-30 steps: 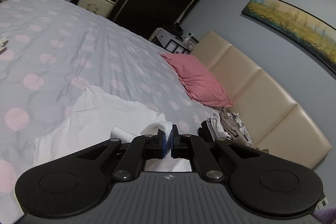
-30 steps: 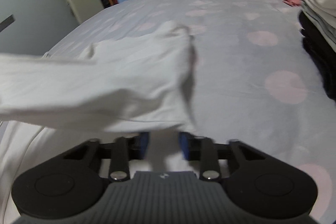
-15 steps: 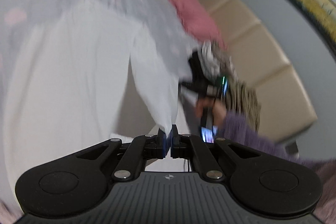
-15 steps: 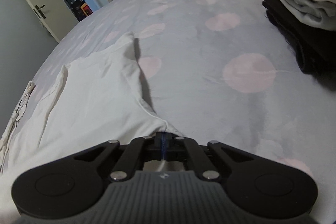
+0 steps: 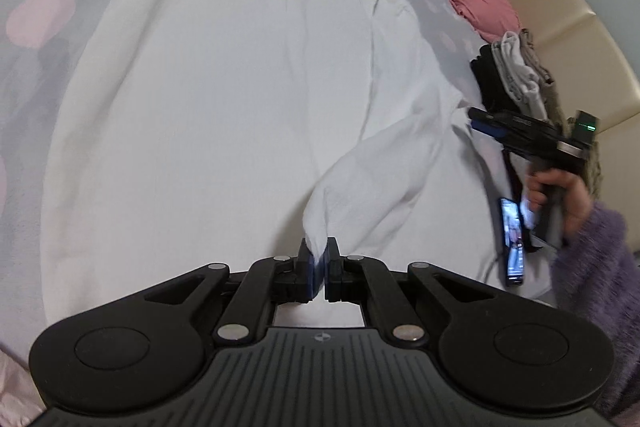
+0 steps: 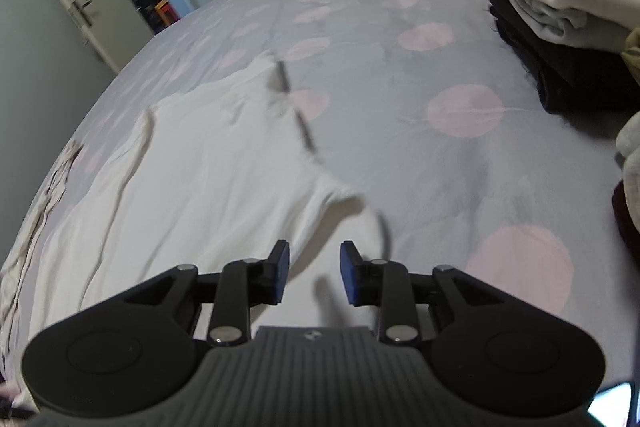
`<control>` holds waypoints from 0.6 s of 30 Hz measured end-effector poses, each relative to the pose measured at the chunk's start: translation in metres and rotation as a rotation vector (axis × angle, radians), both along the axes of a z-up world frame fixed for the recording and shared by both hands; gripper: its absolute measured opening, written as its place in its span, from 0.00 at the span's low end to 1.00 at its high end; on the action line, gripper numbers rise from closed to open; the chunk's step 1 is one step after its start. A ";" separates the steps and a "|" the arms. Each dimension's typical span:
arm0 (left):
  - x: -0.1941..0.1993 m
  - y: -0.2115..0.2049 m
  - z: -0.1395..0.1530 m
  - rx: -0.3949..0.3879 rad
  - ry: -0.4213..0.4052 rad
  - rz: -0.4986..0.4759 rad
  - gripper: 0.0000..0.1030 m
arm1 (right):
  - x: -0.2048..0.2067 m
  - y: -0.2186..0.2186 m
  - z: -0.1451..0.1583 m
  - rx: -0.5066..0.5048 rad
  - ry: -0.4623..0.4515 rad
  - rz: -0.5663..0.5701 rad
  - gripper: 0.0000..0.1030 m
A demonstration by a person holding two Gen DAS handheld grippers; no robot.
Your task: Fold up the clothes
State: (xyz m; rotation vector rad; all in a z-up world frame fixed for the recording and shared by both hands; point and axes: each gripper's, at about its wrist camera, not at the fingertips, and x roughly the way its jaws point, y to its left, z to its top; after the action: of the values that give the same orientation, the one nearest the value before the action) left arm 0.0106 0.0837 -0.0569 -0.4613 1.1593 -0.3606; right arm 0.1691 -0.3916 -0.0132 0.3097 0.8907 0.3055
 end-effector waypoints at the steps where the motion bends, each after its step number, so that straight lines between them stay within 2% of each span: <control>1: -0.001 0.001 -0.003 0.010 -0.001 0.006 0.02 | -0.008 0.003 0.002 0.001 0.004 0.016 0.31; 4: -0.007 -0.003 -0.005 0.026 -0.014 0.003 0.05 | -0.034 0.017 0.002 0.001 0.028 0.061 0.31; 6: -0.010 -0.007 -0.002 0.048 -0.032 -0.032 0.22 | -0.051 0.027 0.002 0.001 0.044 0.090 0.32; 9: -0.020 -0.015 0.006 0.097 -0.079 -0.097 0.37 | -0.081 0.044 -0.002 0.036 0.060 0.124 0.32; 14: -0.030 -0.020 0.013 0.174 -0.116 -0.158 0.38 | -0.134 0.079 -0.007 0.110 0.114 0.197 0.32; 18: -0.032 -0.012 0.013 0.151 -0.123 -0.118 0.38 | -0.165 0.109 -0.006 0.199 0.166 0.228 0.32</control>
State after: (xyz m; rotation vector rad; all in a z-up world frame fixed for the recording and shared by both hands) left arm -0.0214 0.0716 -0.0442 -0.2355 1.0880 -0.3950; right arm 0.0040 -0.2825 -0.0189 0.4228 1.0642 0.5881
